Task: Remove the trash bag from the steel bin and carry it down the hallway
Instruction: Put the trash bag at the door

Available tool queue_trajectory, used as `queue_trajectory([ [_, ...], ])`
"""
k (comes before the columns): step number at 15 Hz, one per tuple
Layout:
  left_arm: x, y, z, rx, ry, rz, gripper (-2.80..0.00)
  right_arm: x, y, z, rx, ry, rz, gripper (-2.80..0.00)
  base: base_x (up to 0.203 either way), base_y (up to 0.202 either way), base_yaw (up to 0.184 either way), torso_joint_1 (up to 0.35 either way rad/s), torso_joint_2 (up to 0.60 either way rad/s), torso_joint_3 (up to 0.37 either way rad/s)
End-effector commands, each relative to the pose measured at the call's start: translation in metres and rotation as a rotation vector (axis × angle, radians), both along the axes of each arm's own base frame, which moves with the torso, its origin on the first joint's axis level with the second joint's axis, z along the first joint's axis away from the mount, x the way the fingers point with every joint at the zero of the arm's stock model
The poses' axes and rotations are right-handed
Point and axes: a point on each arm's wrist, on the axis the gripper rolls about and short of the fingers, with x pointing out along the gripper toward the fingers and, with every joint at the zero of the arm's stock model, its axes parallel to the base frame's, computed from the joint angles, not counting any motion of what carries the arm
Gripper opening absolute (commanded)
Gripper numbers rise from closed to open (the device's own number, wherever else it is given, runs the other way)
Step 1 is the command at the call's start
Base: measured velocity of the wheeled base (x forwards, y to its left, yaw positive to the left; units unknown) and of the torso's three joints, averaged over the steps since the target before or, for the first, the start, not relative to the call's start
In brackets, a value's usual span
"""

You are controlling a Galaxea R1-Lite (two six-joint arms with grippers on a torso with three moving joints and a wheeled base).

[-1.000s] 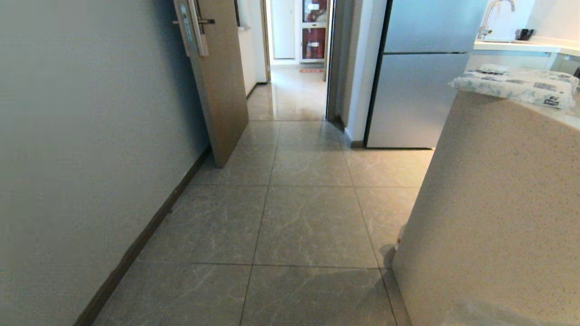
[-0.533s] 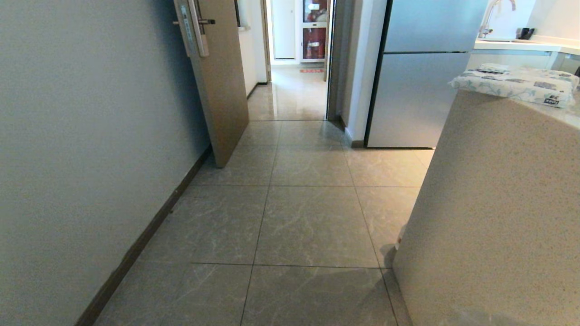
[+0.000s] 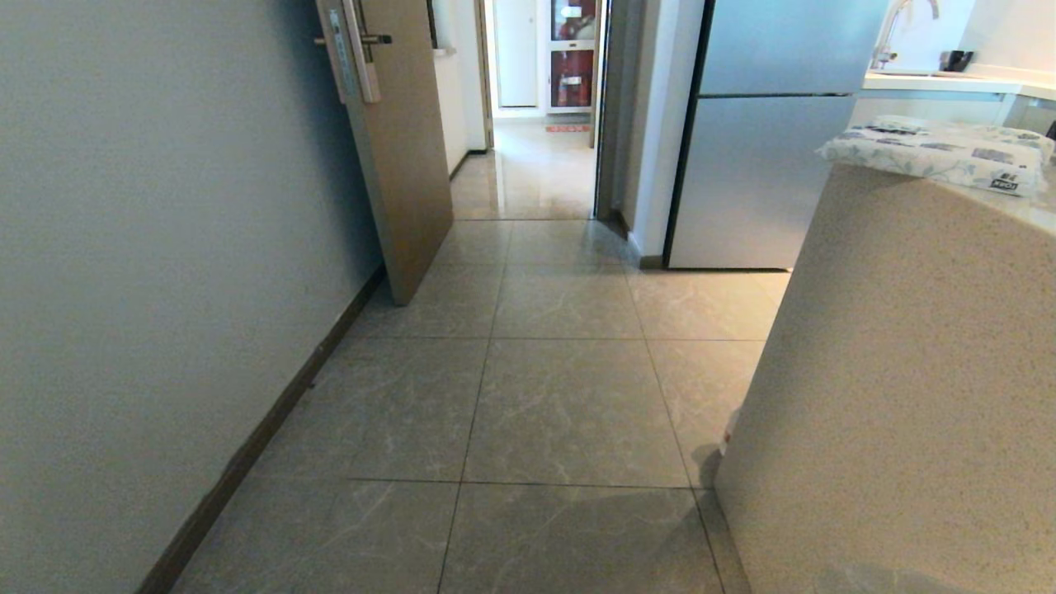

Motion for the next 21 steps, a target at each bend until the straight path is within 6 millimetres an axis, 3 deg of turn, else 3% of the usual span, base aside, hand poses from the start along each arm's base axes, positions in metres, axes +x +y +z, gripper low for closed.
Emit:
queue_trajectory([
  [1, 0.0, 0.0, 0.0, 0.0, 0.0, 0.0, -2.8, 0.0001, 0.0, -0.0001, 0.0, 0.002, 0.0, -2.8, 0.0, 0.0, 0.0, 0.0, 0.0, 0.0],
  [15, 0.0, 0.0, 0.0, -0.003, 0.0, 0.0, -2.8, 0.0, 0.0, -0.0001, 0.0, 0.001, 0.001, -2.8, -0.001, -0.001, -0.004, 0.0, 0.0, 0.0],
  [21, 0.0, 0.0, 0.0, -0.002, 0.0, 0.0, -2.8, 0.0001, 0.0, -0.0001, 0.0, 0.002, 0.0, -2.8, 0.0, 0.143, -0.011, 0.001, 0.0, 0.001],
])
